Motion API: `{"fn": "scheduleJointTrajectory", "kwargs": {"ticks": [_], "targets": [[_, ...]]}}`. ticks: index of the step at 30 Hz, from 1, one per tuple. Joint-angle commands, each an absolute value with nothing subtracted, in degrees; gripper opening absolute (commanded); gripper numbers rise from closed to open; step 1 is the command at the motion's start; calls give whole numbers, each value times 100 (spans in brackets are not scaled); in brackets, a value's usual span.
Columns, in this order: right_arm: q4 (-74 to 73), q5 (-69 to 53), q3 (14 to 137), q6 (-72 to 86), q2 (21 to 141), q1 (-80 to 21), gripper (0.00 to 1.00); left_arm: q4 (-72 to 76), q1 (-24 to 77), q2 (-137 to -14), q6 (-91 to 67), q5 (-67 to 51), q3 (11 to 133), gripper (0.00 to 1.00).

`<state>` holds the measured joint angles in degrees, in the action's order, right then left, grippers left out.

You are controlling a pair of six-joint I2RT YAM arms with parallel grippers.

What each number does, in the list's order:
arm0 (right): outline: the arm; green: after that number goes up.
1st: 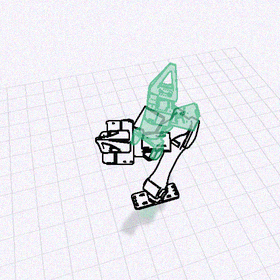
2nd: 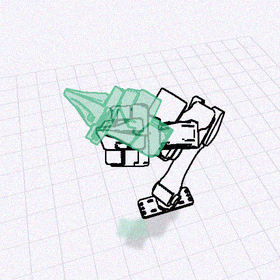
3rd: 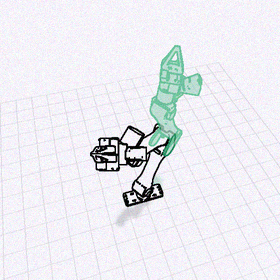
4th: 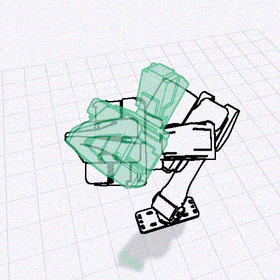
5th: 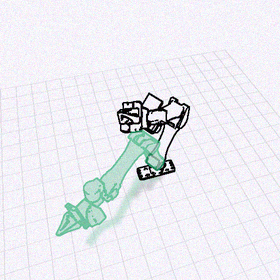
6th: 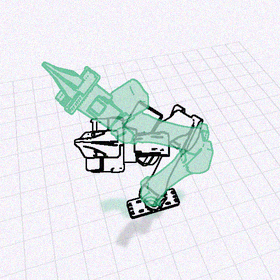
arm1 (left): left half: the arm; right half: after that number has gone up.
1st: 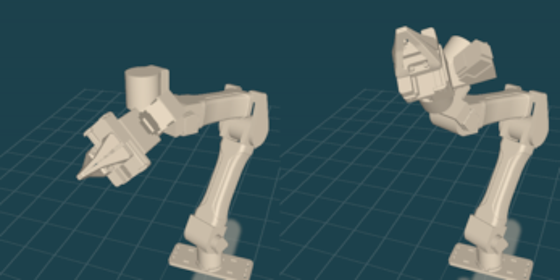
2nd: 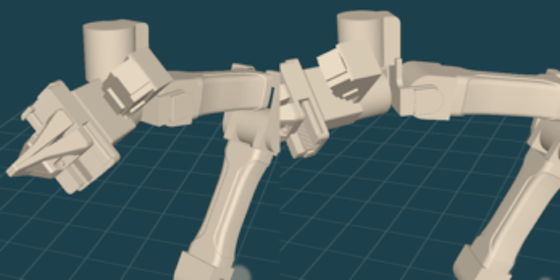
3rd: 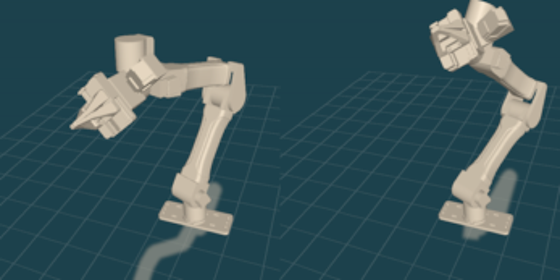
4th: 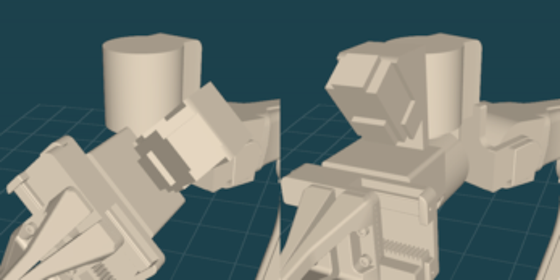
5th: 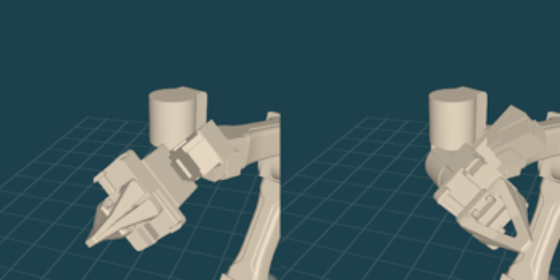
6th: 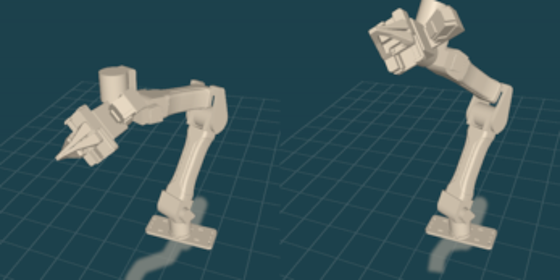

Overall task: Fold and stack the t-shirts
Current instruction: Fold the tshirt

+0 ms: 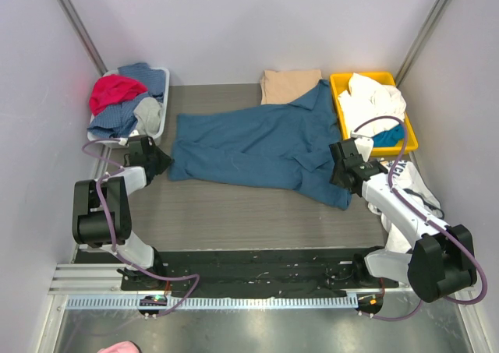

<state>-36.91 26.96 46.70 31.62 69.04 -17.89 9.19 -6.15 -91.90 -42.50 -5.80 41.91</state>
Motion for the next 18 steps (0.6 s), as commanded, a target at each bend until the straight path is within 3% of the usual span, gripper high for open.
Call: {"fn": "scheduleJointTrajectory", "kwargs": {"ticks": [1,2,7,18], "targets": [[-3691,3014,4684,3217,6917,-1775,50,1072,-659,-9070,-4289,-694,4386,4],[-3718,3058,4685,3252,6926,-1767,51,1055,-668,-9070,-4289,-694,4386,0],[-3806,3051,4685,3296,6952,-1618,56,836,-659,-8983,-4298,-467,4403,0],[-3411,2189,4483,3296,7145,-1231,55,159,-923,-8543,-4298,325,4403,0]]}}
